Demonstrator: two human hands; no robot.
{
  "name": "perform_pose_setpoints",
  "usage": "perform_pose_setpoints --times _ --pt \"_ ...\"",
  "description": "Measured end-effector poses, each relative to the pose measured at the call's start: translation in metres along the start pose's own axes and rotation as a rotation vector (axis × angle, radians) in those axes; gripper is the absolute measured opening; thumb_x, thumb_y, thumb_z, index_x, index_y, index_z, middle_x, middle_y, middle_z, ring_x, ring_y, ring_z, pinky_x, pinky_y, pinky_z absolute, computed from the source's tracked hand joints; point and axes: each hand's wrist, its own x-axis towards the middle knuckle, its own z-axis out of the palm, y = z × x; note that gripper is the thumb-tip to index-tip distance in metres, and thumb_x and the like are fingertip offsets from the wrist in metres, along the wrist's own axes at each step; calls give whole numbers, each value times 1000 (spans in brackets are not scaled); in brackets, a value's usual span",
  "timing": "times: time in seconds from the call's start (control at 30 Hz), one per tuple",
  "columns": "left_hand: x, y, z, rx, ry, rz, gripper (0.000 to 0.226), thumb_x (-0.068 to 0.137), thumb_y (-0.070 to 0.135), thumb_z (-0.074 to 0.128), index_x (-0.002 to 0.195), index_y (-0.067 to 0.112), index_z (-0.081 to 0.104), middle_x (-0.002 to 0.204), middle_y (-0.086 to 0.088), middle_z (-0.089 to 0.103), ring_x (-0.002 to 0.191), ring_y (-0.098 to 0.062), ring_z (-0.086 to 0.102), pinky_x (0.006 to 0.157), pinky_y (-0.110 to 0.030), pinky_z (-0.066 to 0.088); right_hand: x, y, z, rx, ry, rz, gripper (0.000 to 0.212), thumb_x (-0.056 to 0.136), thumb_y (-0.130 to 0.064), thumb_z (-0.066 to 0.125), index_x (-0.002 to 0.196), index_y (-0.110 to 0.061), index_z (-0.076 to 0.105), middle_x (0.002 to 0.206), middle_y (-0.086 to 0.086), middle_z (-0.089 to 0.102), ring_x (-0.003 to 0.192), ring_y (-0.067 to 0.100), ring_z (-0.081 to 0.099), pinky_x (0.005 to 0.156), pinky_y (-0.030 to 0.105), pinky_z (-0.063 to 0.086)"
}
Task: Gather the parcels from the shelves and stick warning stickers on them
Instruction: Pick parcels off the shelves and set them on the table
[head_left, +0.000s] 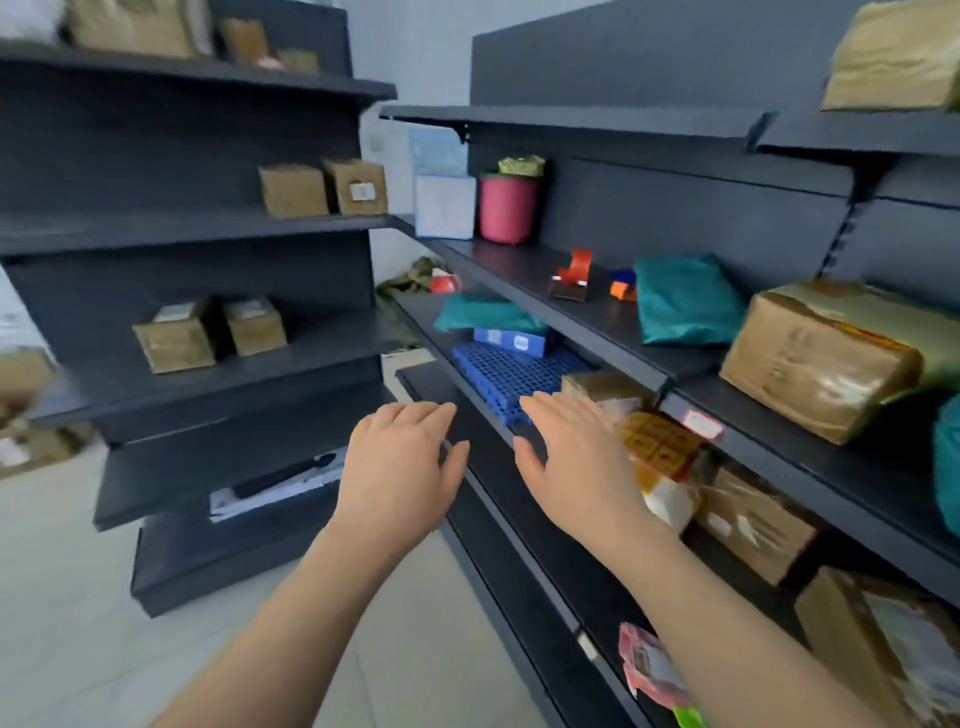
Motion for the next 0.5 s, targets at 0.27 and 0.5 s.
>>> perform_pose_setpoints --times 0.27,0.5 --pt "82 -136 -17 113 29 -116 47 95 44 46 138 24 50 137 6 55 127 -20 47 107 -35 33 140 -85 76 108 -19 -143 34 94 -25 52 126 -13 57 129 3 59 124 21 47 114 34 21" --pt "166 -242 -27 172 43 -178 48 97 45 42 140 26 45 139 7 52 129 -19 44 107 -35 32 261 -142 136 160 -15 -200 40 94 -28 51 132 -14 53 129 -1 59 122 19 51 114 36 24"
